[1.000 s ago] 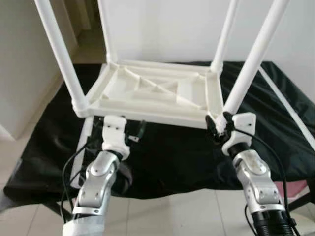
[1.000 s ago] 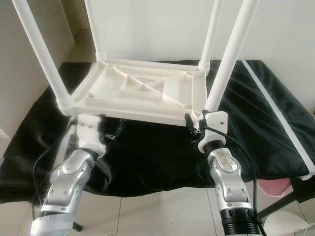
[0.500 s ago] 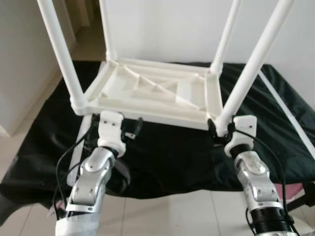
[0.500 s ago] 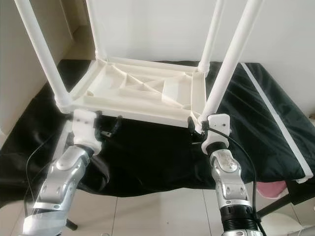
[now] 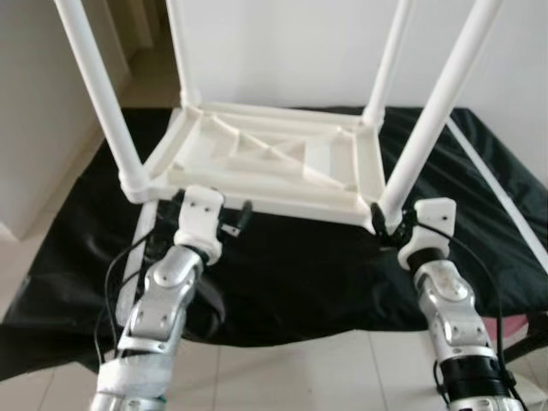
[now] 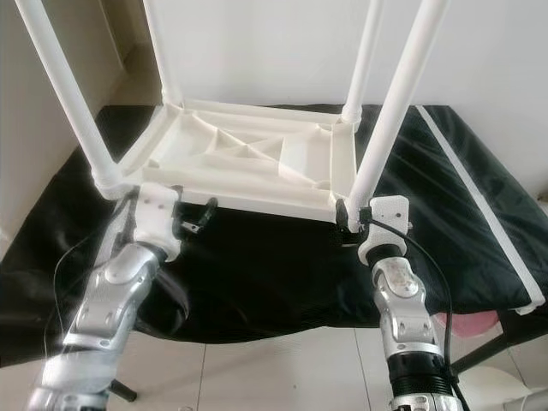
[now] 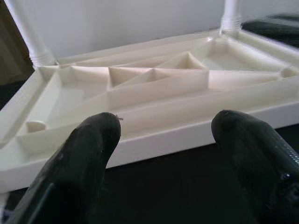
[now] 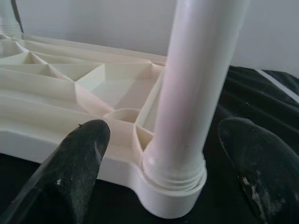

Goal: Building children table

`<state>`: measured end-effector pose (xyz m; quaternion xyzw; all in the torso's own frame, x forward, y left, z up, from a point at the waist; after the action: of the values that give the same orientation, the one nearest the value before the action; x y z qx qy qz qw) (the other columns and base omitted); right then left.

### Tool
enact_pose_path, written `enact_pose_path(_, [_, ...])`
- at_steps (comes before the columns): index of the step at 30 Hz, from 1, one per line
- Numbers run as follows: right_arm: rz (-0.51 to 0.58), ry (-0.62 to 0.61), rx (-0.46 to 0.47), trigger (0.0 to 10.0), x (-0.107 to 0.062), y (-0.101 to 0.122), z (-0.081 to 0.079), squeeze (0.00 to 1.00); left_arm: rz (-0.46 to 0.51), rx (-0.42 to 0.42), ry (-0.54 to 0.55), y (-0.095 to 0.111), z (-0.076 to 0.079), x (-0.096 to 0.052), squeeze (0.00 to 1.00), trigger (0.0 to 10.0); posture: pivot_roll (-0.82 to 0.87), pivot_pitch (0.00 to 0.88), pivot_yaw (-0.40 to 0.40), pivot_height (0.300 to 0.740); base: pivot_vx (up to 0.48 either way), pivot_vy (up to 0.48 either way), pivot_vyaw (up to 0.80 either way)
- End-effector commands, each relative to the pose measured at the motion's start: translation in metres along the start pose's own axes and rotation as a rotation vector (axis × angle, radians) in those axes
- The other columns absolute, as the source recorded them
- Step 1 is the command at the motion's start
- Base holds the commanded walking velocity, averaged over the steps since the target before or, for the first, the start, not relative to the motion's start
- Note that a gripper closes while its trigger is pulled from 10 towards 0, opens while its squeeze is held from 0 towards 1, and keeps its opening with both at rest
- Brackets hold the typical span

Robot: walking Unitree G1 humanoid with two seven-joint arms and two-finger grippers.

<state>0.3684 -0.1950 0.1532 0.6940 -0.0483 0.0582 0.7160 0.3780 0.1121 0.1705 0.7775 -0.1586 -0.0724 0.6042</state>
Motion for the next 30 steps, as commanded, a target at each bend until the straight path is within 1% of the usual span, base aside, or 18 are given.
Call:
enact_pose_path(1, [-0.005, -0.005, -0.002, 10.0, -0.003, -0.004, -0.002, 0.00, -0.028, 0.039, 0.027, -0.007, -0.011, 0.002, 0.00, 10.0, -0.03, 0.047, 0.026, 0.740, 0.000, 0.000, 0.00])
enact_pose_path(2, [-0.005, -0.005, -0.002, 10.0, -0.003, -0.004, -0.002, 0.00, -0.028, 0.039, 0.027, -0.007, -0.011, 0.002, 0.00, 10.0, -0.03, 0.047, 0.026, 0.740, 0.000, 0.000, 0.00])
enact_pose_path(3, [-0.005, -0.013, 0.014, 10.0, -0.005, -0.005, -0.004, 0.00, -0.032, 0.073, 0.035, -0.008, -0.024, 0.010, 0.00, 10.0, -0.03, 0.051, 0.030, 0.740, 0.000, 0.000, 0.00])
enact_pose_path(4, [-0.005, -0.013, 0.014, 10.0, -0.005, -0.005, -0.004, 0.00, -0.032, 0.073, 0.035, -0.008, -0.024, 0.010, 0.00, 10.0, -0.03, 0.051, 0.030, 0.740, 0.000, 0.000, 0.00])
enact_pose_path(5, [-0.009, -0.006, 0.022, 10.0, -0.006, -0.006, -0.006, 0.00, -0.032, 0.130, 0.028, -0.007, -0.027, 0.015, 0.00, 10.0, -0.03, 0.054, 0.031, 0.740, 0.000, 0.000, 0.00])
enact_pose_path(6, [-0.009, -0.006, 0.022, 10.0, -0.006, -0.006, -0.006, 0.00, -0.032, 0.130, 0.028, -0.007, -0.027, 0.015, 0.00, 10.0, -0.03, 0.054, 0.031, 0.740, 0.000, 0.000, 0.00])
enact_pose_path(7, [-0.012, -0.001, 0.026, 10.0, -0.006, -0.007, -0.007, 0.00, -0.032, 0.171, 0.023, -0.006, -0.029, 0.018, 0.00, 10.0, -0.03, 0.054, 0.031, 0.740, 0.000, 0.000, 0.00])
enact_pose_path(10, [-0.007, 0.025, 0.026, 10.0, -0.008, -0.007, -0.014, 0.00, -0.032, 0.213, -0.088, -0.005, -0.019, 0.030, 0.00, 10.0, -0.04, 0.055, 0.050, 0.740, 0.000, 0.000, 0.00])
enact_pose_path(11, [-0.007, 0.025, 0.026, 10.0, -0.008, -0.007, -0.014, 0.00, -0.032, 0.213, -0.088, -0.005, -0.019, 0.030, 0.00, 10.0, -0.04, 0.055, 0.050, 0.740, 0.000, 0.000, 0.00])
enact_pose_path(12, [-0.006, 0.028, 0.026, 10.0, -0.008, -0.007, -0.015, 0.00, -0.036, 0.215, -0.120, -0.006, -0.015, 0.032, 0.00, 10.0, -0.04, 0.056, 0.053, 0.740, 0.000, 0.000, 0.00])
enact_pose_path(13, [-0.004, 0.025, 0.025, 10.0, -0.008, -0.006, -0.015, 0.00, -0.038, 0.243, -0.141, -0.006, -0.012, 0.035, 0.00, 10.0, -0.04, 0.056, 0.057, 0.740, 0.000, 0.000, 0.00])
enact_pose_path(14, [-0.004, 0.025, 0.025, 10.0, -0.008, -0.006, -0.015, 0.00, -0.038, 0.243, -0.141, -0.006, -0.012, 0.035, 0.00, 10.0, -0.04, 0.056, 0.057, 0.740, 0.000, 0.000, 0.00])
enact_pose_path(16, [-0.002, 0.014, 0.026, 10.0, -0.008, -0.006, -0.018, 0.00, -0.052, 0.263, -0.196, -0.009, -0.001, 0.041, 0.00, 10.0, -0.06, 0.058, 0.077, 0.740, 0.000, 0.000, 0.00])
enact_pose_path(17, [-0.002, 0.014, 0.026, 10.0, -0.008, -0.006, -0.018, 0.00, -0.052, 0.263, -0.196, -0.009, -0.001, 0.041, 0.00, 10.0, -0.06, 0.058, 0.077, 0.740, 0.000, 0.000, 0.00])
enact_pose_path(19, [0.001, 0.005, 0.031, 10.0, -0.011, -0.006, -0.020, 0.00, -0.052, 0.296, -0.242, -0.012, 0.007, 0.045, 0.00, 10.0, -0.07, 0.062, 0.089, 0.740, 0.000, 0.000, 0.00])
enact_pose_path(23, [0.002, 0.003, 0.034, 10.0, -0.014, -0.006, -0.021, 0.00, -0.057, 0.300, -0.260, -0.013, 0.010, 0.047, 0.00, 10.0, -0.08, 0.067, 0.099, 0.740, 0.000, 0.000, 0.00])
enact_pose_path(27, [0.004, 0.005, 0.033, 10.0, -0.021, -0.005, -0.025, 0.00, -0.086, 0.296, -0.241, -0.013, 0.006, 0.058, 0.00, 10.0, -0.12, 0.092, 0.131, 0.740, 0.000, 0.000, 0.00])
enact_pose_path(30, [0.006, 0.009, 0.032, 10.0, -0.022, -0.004, -0.027, 0.00, -0.098, 0.298, -0.241, -0.014, 0.005, 0.060, 0.00, 10.0, -0.12, 0.092, 0.131, 0.740, 0.000, 0.000, 0.00])
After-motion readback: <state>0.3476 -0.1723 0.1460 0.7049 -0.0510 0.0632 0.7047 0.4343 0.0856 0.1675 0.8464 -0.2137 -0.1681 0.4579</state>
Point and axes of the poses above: a point about 5 cm out from each wrist's last joint towards the gripper, its own x axis pointing out of the wrist towards the gripper, its own y axis along the axis of the wrist's last joint, z = x × y, the point moved 6 cm from there along x, pointing out of the wrist towards the gripper, and after that the axes turned 4 degrees about x, right-handed, at the moved point
